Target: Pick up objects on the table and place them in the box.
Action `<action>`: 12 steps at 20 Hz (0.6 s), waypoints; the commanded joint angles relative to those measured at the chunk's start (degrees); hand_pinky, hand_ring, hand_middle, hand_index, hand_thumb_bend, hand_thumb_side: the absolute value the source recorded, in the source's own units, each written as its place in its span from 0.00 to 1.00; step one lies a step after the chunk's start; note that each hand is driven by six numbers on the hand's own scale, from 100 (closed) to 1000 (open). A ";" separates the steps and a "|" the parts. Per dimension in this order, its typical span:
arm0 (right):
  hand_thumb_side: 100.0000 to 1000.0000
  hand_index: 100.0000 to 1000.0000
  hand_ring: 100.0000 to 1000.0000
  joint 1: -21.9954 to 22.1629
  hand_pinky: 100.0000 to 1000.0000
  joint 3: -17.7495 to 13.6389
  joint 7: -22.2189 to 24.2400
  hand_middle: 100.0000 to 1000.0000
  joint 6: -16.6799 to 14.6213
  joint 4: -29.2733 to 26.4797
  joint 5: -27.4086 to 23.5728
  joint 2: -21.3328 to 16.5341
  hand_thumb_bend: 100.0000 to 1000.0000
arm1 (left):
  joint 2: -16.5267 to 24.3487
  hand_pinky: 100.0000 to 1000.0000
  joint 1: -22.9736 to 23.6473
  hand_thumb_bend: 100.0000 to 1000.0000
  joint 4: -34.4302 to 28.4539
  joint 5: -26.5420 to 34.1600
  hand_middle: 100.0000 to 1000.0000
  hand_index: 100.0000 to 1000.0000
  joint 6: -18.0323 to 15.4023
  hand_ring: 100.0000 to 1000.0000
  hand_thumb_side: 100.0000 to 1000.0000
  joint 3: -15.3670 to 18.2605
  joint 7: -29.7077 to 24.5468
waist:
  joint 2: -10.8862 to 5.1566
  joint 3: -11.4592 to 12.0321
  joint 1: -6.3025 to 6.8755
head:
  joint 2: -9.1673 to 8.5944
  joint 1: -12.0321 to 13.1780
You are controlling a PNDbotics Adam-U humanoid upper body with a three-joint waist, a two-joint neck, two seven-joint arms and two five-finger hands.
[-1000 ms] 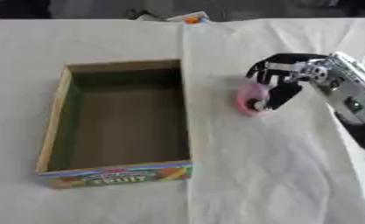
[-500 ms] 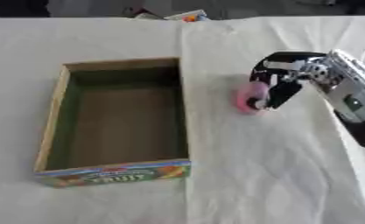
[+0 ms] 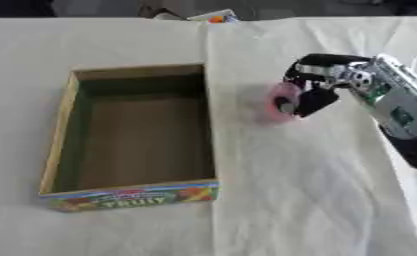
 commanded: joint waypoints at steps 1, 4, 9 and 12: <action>0.46 0.52 0.56 -0.74 0.36 -0.33 -1.60 0.40 0.28 -2.01 -0.94 -2.51 0.00 | 0.18 0.44 -0.55 0.00 -1.11 -0.04 0.52 0.49 -0.08 0.63 0.85 0.07 -0.21 | -1.48 -0.07 -0.09 | 0.18 0.05; 0.45 0.52 0.55 -1.01 0.35 -0.25 -2.66 0.40 0.69 -2.83 -1.47 -2.71 0.00 | 0.18 0.44 -0.57 0.00 -1.11 -0.09 0.52 0.49 -0.09 0.63 0.85 0.05 -0.25 | -1.59 -0.02 -0.11 | 0.14 0.09; 0.45 0.52 0.56 -2.05 0.36 -0.37 -3.70 0.41 1.21 -5.03 -2.66 -3.31 0.00 | 0.21 0.44 -0.55 0.00 -1.11 -0.16 0.52 0.49 0.08 0.63 0.85 0.02 -0.36 | -1.79 -0.07 -0.21 | -0.01 0.18; 0.46 0.52 0.56 -2.62 0.36 -0.58 -4.74 0.41 1.32 -7.45 -3.47 -3.81 0.00 | 0.26 0.44 -0.51 0.00 -1.11 -0.25 0.52 0.49 0.21 0.63 0.85 0.01 -0.44 | -1.92 -0.16 -0.31 | -0.10 0.19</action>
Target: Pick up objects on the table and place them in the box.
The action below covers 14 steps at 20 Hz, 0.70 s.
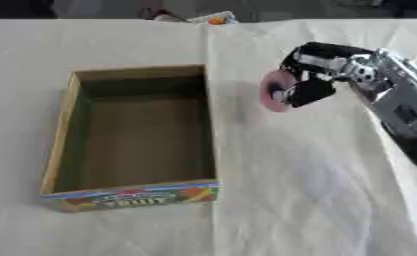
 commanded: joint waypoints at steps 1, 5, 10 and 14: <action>0.46 0.52 0.56 -1.37 0.36 -0.90 -1.46 0.41 -0.02 -3.98 -1.48 -2.78 0.00 | 0.64 0.44 -0.47 0.00 -1.11 -0.21 0.52 0.49 0.10 0.64 0.85 0.04 -0.26 | -1.50 -0.10 -0.16 | -0.13 0.17; 0.47 0.52 0.55 -2.63 0.36 -1.26 -3.38 0.41 -0.47 -9.25 -3.65 -3.32 0.00 | 0.77 0.44 -0.48 0.00 -1.11 -0.27 0.52 0.49 0.18 0.63 0.85 0.01 -0.28 | -1.74 -0.17 -0.33 | -0.21 0.31; 0.48 0.52 0.55 -6.73 0.36 -1.45 -4.13 0.45 1.18 -15.70 -5.72 -1.36 0.00 | 0.91 0.44 -0.54 0.00 -1.11 -0.10 0.52 0.49 0.04 0.63 0.85 -0.08 -0.18 | -2.18 -0.06 -0.58 | -0.19 0.14; 0.48 0.52 0.54 -10.35 0.35 -0.46 -3.16 0.45 3.47 -18.22 -6.45 2.41 0.00 | 0.91 0.44 -0.75 0.00 -1.11 0.46 0.51 0.49 -0.47 0.63 0.85 -0.25 -0.01 | -2.57 0.45 -0.67 | -0.07 -0.13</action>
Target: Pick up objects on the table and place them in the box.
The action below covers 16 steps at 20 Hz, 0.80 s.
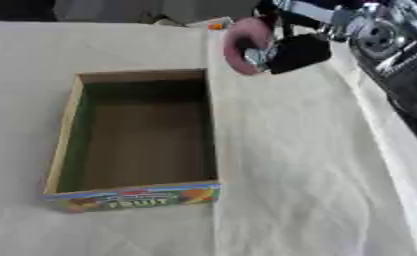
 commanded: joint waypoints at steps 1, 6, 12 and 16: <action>0.48 0.52 0.54 -2.93 0.35 0.11 0.85 0.45 1.78 -2.03 -1.08 2.32 0.00 | 0.97 0.44 -0.82 0.00 -1.11 0.60 0.51 0.50 -0.65 0.63 0.85 -0.26 0.08 | -1.48 0.34 0.00 | 0.00 -0.38; 0.48 0.53 0.54 -5.75 0.35 1.63 2.23 0.46 3.19 0.70 0.06 8.83 0.00 | 1.03 0.44 -1.87 0.00 -1.11 2.02 0.51 0.51 -2.66 0.62 0.84 -0.58 -0.23 | -1.82 1.08 0.14 | 0.18 -0.92; 0.48 0.53 0.55 -5.80 0.35 4.03 1.46 0.45 3.60 7.86 4.67 15.84 0.00 | 1.04 0.43 -3.69 0.00 -1.11 5.56 0.51 0.52 -7.08 0.60 0.82 -1.27 -2.10 | -2.02 2.27 0.56 | 0.47 -1.82; 0.48 0.53 0.55 -5.09 0.35 5.52 0.55 0.46 1.78 13.30 8.19 19.29 0.00 | 0.89 0.44 -4.08 0.00 -1.11 7.05 0.51 0.52 -8.13 0.60 0.82 -1.32 -2.94 | -1.83 2.80 0.80 | 0.52 -2.05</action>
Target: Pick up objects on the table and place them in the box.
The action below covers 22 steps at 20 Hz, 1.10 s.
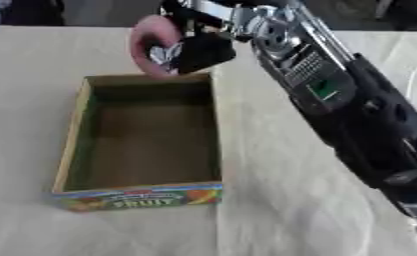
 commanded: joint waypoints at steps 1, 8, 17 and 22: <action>0.48 0.53 0.55 -0.42 0.36 0.51 -0.52 0.46 -1.54 3.28 2.99 1.95 0.00 | 0.86 0.44 -0.95 0.00 -1.11 1.04 0.51 0.52 -0.74 0.60 0.82 -0.12 -0.59 | -1.06 0.15 0.28 | 0.25 -0.24; 0.46 0.55 0.57 1.43 0.37 2.41 2.28 0.46 -4.72 5.84 6.88 5.81 0.00 | 0.68 0.44 -1.24 0.00 -1.11 1.54 0.51 0.52 -0.76 0.60 0.82 -0.16 -1.06 | -0.67 0.27 0.35 | 0.14 -0.08; 0.40 0.63 0.64 3.08 0.46 3.80 7.60 0.52 -6.24 6.50 9.26 6.92 0.00 | 0.57 0.44 -1.20 0.00 -1.11 1.35 0.51 0.51 -0.24 0.61 0.82 -0.18 -1.21 | -0.51 0.11 0.21 | -0.04 0.39; 0.41 0.72 0.70 3.72 0.52 4.87 11.59 0.57 -8.40 7.72 12.34 7.32 0.00 | 0.50 0.44 -1.19 0.00 -1.11 1.24 0.51 0.51 0.02 0.61 0.82 -0.23 -1.35 | -0.42 0.12 0.15 | 0.07 0.36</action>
